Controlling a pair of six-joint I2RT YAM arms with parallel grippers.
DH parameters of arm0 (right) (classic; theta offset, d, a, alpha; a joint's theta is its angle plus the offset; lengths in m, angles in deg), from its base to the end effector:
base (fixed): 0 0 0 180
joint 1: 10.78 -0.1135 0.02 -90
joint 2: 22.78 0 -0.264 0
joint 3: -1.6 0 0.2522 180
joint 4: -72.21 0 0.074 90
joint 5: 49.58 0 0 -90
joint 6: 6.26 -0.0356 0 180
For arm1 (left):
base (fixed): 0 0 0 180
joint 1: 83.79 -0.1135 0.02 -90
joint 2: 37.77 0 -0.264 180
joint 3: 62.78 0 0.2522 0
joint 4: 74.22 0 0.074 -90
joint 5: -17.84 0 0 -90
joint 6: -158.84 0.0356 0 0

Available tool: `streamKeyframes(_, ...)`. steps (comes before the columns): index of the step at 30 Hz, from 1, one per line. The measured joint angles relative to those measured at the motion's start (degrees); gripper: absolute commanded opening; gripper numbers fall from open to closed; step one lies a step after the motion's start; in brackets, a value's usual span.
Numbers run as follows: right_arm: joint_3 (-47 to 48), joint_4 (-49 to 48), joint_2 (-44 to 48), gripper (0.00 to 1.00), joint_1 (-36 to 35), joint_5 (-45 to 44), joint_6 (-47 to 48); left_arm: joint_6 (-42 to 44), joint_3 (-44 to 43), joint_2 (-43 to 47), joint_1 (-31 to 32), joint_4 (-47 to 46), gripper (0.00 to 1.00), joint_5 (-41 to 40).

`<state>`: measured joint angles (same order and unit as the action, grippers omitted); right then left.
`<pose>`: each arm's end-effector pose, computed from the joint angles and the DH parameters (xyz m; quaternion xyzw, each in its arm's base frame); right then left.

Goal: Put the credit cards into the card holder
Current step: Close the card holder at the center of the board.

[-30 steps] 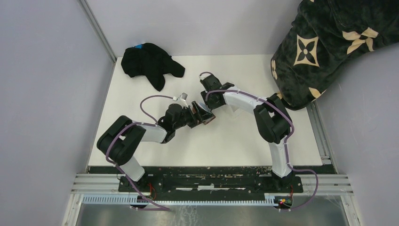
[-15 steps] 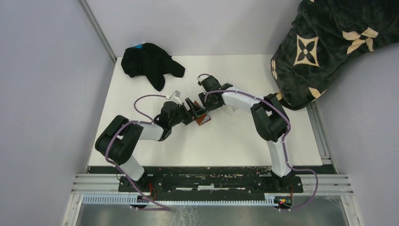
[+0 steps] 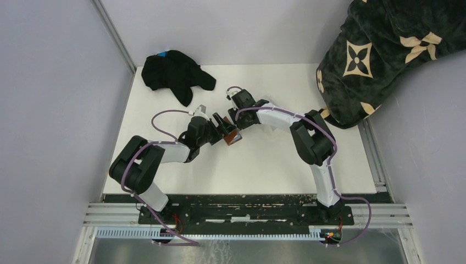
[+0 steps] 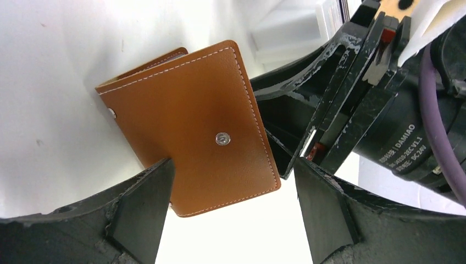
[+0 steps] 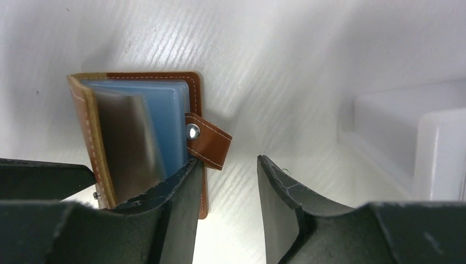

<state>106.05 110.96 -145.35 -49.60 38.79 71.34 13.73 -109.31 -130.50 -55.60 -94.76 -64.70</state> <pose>0.3604 0.2886 0.1658 -0.2151 0.9340 0.1109 0.2630 0.2672 -0.1485 0.1478 -0.1629 0.8295 -0.3942 0.3604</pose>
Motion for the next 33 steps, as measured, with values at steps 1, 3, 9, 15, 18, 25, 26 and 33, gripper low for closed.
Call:
streamKeyframes(1,0.00,-0.59,-0.20,0.43,-0.20,-0.13,0.15,0.33,-0.33,0.00,0.00,0.48,0.87,-0.74)
streamKeyframes(3,0.00,-1.68,-0.31,0.40,-0.46,-0.52,0.28,0.57,-0.66,0.00,-0.09,1.09,0.87,-1.60)
streamKeyframes(9,0.00,-5.11,-0.66,0.28,-0.92,-1.40,0.50,1.38,-1.70,0.02,-0.11,2.10,0.87,-4.02)
streamKeyframes(15,0.00,-7.80,-0.85,0.14,-1.25,-1.44,0.52,2.05,-2.01,0.02,-0.17,3.74,0.87,-5.73)
streamKeyframes(18,0.00,-8.52,-0.85,0.07,-1.38,-1.44,0.57,2.25,-2.01,0.04,-0.37,4.50,0.87,-6.01)
streamKeyframes(25,0.00,-9.11,-0.90,0.01,-1.46,-1.51,0.02,2.56,-2.05,0.76,-0.66,5.73,0.88,-7.17)
streamKeyframes(26,0.00,-9.09,-0.92,0.01,-1.44,-1.53,-0.31,2.82,-2.10,0.92,-0.74,5.97,0.88,-7.43)
streamKeyframes(33,-0.20,-9.11,-0.94,0.01,-0.52,-0.83,-4.24,3.76,-3.50,1.40,-1.11,9.20,0.88,-9.11)
